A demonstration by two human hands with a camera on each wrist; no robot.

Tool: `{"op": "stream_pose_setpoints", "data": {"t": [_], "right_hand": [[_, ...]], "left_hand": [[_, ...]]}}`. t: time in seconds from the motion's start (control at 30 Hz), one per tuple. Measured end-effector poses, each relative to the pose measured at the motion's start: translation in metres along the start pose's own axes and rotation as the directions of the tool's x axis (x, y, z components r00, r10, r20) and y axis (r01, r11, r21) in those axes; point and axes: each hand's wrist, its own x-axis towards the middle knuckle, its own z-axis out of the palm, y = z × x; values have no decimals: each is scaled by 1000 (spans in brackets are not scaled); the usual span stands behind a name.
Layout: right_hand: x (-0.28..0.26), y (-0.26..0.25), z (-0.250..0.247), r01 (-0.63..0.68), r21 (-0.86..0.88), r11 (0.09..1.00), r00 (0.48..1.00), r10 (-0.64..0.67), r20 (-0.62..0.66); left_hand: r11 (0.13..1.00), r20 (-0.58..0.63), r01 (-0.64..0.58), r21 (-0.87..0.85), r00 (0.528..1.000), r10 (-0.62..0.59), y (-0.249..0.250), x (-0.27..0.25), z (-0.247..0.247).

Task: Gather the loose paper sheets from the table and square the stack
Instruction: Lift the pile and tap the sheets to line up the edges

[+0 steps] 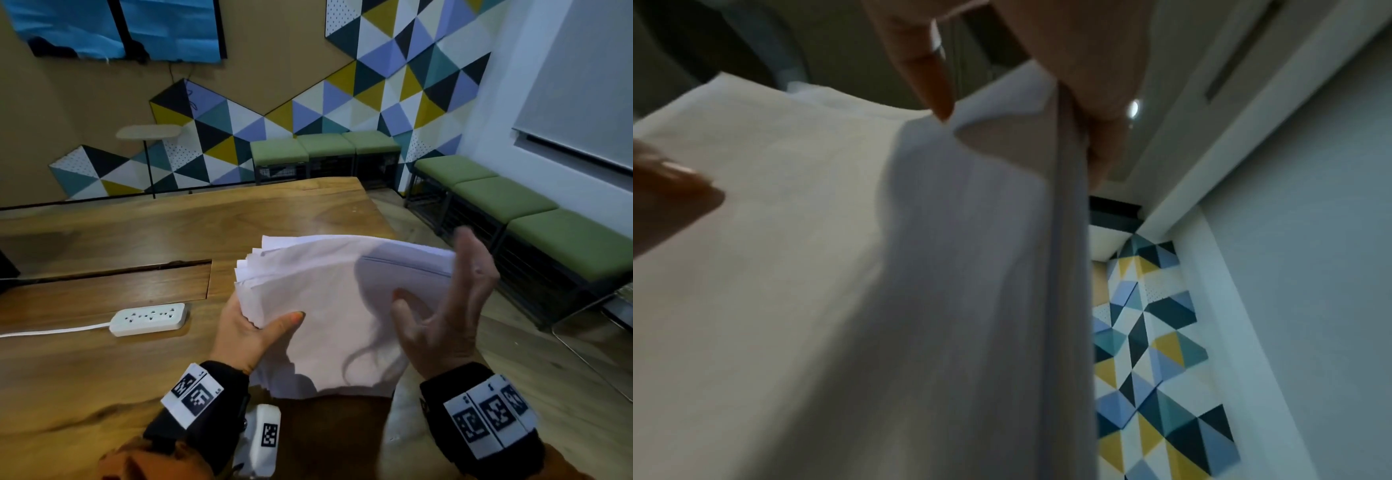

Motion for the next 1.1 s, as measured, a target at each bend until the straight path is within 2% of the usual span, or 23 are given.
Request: {"op": "stream_pose_setpoints", "data": {"t": [0.07,0.2,0.3,0.37,0.43,0.5,0.57,0.67,0.77,0.83,0.87,0.9,0.97,1.0,1.03,1.07,1.1], "right_hand": [[3,-3,-2,-32,-57,998,995,38,93],[3,-6,-5,-77,-67,995,987,86,139],[9,-15,-6,-45,-276,960,988,85,133],[15,-29,-4,34,-407,913,983,42,177],[19,-50,3,187,-440,878,941,-31,336],[15,-69,16,342,-378,860,848,-110,518],[10,-83,28,402,-272,874,766,-159,622],[8,-90,40,359,-196,913,753,-160,638],[6,-94,46,431,-176,885,701,-205,683],[5,-91,49,442,-152,884,685,-223,694],[5,-88,49,456,-151,877,691,-241,681],[6,-82,47,456,-170,874,722,-251,645],[13,-61,37,354,-307,884,845,-162,510],[16,-47,27,245,-392,887,910,-71,408],[20,-29,16,117,-445,888,952,27,304],[22,-12,6,-31,-444,895,961,148,232],[24,2,-3,-197,-347,917,928,288,235]], "left_hand": [[1000,1,2,-15,1000,-2,0,1,-2],[1000,18,-8,-19,1000,9,4,0,-1],[1000,33,1,-9,999,-1,8,0,0],[1000,34,-3,8,999,3,8,1,-1],[1000,41,1,4,999,-2,9,1,-1],[1000,60,-10,-17,998,11,9,1,-1],[998,97,-30,-47,995,35,12,0,-1],[996,129,-74,-52,988,80,16,0,-2],[997,117,-77,-6,990,78,18,0,-2],[998,121,-70,-1,990,69,17,-2,-4],[998,119,-58,-4,991,58,16,-3,-4],[999,106,-42,-8,993,43,14,-3,-5],[1000,62,-4,-6,998,4,9,-2,-5],[1000,29,23,-10,999,-22,7,-1,-6],[998,-7,52,-21,999,-52,5,0,-7],[996,-41,79,-30,996,-80,4,1,-9],[994,-60,99,-43,993,-102,4,2,-11]]}}
